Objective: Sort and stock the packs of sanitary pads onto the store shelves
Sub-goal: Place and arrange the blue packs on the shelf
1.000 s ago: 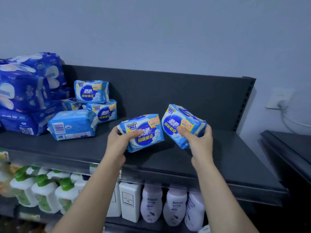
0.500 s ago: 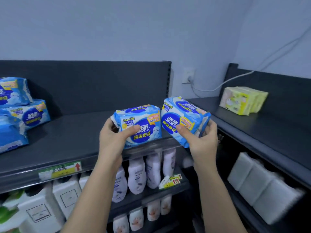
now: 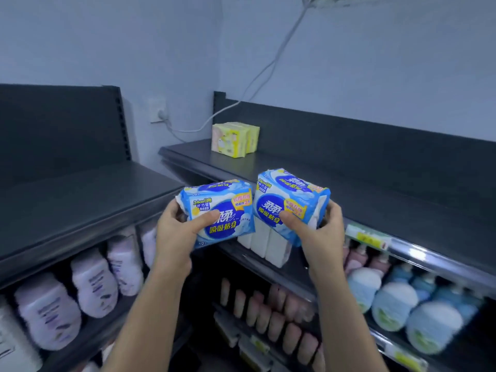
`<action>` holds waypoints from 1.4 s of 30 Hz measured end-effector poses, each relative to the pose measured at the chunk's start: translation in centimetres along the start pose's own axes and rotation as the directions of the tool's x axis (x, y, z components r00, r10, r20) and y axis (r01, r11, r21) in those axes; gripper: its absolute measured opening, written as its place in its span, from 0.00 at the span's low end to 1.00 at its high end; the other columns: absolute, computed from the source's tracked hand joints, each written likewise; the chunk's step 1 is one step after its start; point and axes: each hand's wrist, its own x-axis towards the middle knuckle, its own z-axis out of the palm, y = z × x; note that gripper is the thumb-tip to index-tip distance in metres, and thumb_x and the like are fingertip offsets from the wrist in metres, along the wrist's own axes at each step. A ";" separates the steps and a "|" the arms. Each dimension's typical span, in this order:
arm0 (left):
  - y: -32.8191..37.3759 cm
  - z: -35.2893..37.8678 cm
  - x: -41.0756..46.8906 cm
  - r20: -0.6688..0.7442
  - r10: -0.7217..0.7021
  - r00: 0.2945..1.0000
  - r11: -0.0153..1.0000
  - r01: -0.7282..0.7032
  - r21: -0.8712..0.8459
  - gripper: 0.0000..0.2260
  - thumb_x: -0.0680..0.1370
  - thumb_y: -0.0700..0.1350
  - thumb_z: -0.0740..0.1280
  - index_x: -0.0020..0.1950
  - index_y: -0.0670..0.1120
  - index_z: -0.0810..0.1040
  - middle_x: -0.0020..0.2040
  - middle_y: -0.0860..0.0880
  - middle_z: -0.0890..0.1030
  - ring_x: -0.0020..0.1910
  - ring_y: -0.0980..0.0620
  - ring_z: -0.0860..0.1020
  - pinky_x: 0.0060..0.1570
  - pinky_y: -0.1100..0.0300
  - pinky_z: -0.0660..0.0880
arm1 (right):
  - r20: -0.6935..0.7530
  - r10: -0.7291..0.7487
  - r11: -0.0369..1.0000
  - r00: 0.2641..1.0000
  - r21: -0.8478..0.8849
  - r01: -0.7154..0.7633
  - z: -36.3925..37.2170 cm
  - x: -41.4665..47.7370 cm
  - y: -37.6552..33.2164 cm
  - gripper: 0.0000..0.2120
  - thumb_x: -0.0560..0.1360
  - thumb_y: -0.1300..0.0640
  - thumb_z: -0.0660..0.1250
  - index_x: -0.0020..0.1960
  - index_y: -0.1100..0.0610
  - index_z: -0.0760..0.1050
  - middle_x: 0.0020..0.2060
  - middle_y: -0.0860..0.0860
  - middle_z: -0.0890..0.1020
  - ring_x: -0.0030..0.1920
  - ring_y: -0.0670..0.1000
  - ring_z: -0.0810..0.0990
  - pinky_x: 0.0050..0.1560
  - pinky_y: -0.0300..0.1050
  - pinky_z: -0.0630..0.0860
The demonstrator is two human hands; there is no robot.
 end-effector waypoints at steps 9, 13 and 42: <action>-5.2 14.5 -7.0 0.253 -0.103 0.962 0.994 0.108 -0.006 0.19 0.66 0.31 0.75 0.55 0.43 0.79 0.45 0.46 0.85 0.40 0.50 0.84 0.37 0.57 0.81 | -0.222 -0.061 0.992 0.973 -0.122 0.034 -17.8 0.4 -3.2 0.33 0.61 0.60 0.82 0.61 0.51 0.71 0.56 0.47 0.81 0.53 0.44 0.82 0.56 0.49 0.80; -7.6 22.0 -11.8 0.353 -0.149 0.924 0.985 0.168 -0.024 0.22 0.63 0.31 0.77 0.54 0.43 0.79 0.45 0.46 0.85 0.42 0.49 0.84 0.40 0.54 0.82 | -0.288 -0.095 0.984 0.953 -0.170 0.046 -27.2 0.5 -5.3 0.31 0.62 0.61 0.81 0.61 0.53 0.71 0.55 0.47 0.81 0.48 0.37 0.82 0.47 0.36 0.79; -23.0 66.7 -33.7 0.734 -0.314 0.602 0.938 0.315 0.143 0.16 0.69 0.30 0.73 0.52 0.43 0.77 0.49 0.44 0.84 0.40 0.50 0.85 0.40 0.55 0.83 | -0.545 -0.107 0.941 0.832 -0.326 -0.093 -77.7 7.5 -10.7 0.26 0.65 0.64 0.79 0.58 0.56 0.73 0.50 0.48 0.83 0.47 0.46 0.84 0.48 0.41 0.80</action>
